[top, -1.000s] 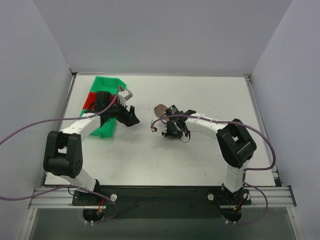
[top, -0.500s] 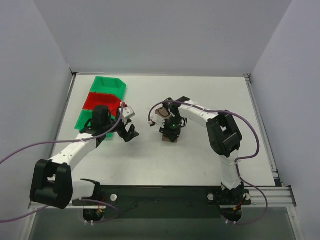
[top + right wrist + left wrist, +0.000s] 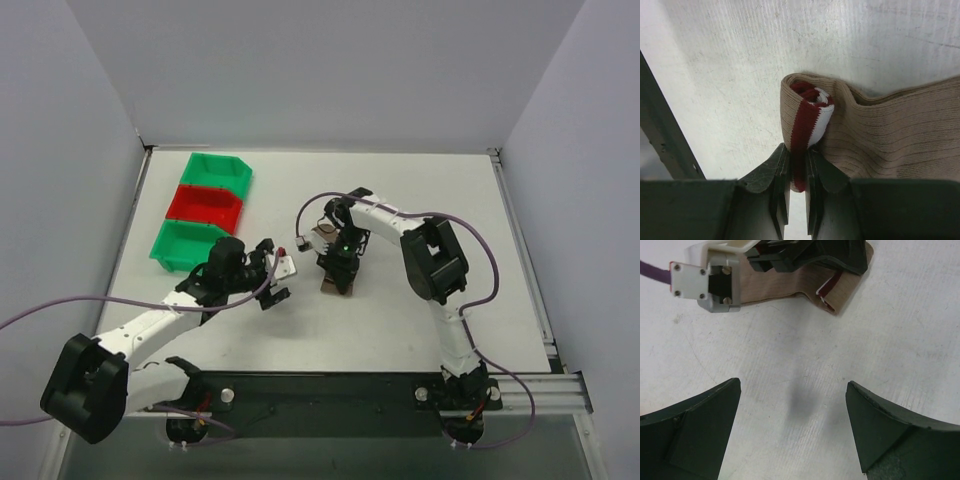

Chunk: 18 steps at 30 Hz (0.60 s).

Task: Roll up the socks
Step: Roll the sock at the center of the board.

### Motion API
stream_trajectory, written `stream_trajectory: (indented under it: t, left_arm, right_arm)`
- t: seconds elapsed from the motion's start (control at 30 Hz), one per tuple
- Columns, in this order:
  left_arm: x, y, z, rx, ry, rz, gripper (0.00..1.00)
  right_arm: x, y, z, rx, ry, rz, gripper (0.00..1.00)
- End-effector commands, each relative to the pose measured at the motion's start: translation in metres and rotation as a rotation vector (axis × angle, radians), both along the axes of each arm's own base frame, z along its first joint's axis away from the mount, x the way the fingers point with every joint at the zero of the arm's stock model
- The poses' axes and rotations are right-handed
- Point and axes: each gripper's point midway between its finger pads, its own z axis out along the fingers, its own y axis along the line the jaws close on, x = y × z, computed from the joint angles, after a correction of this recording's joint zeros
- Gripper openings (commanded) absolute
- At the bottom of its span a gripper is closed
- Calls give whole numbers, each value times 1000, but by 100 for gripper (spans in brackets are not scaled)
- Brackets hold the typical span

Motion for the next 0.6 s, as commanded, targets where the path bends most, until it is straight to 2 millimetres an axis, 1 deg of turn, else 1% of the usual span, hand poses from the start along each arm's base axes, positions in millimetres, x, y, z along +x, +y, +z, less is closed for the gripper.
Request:
stream_trajectory:
  t: [0.0,0.07,0.1,0.13,0.17,0.2,0.3,0.47,0.5,0.57]
  left_arm:
    - [5,-22,4,54,-145,-57,96]
    - [3,-32,-2,95,-171,-70,96]
    - [3,-37,-9,127,-189,-86,96]
    - [-3,-46,-13,155,-208,-106,96]
    - [-3,-51,-15,172,-224,-110,96]
    - [-3,-57,-20,198,-238,-131,96]
    - [-4,-72,-26,236,-285,-153,96]
    - [0,-93,-18,228,-378,-173,96]
    - [1,-94,-21,237,-379,-176,96]
    - [2,-100,-20,238,-391,-177,96]
  right_arm:
    - [-16,-7,4,-34,134,-44,0]
    - [-16,-8,1,-46,147,-51,0]
    - [-16,-8,1,-50,155,-54,0]
    - [-16,-8,1,-51,155,-54,0]
    - [-16,-9,1,-55,161,-58,0]
    - [-17,-9,1,-57,168,-62,0]
    - [-17,-8,0,-60,176,-65,0]
    - [-19,-9,1,-57,191,-71,0]
    - [-19,-9,1,-56,193,-74,0]
    - [-19,-9,1,-59,196,-76,0]
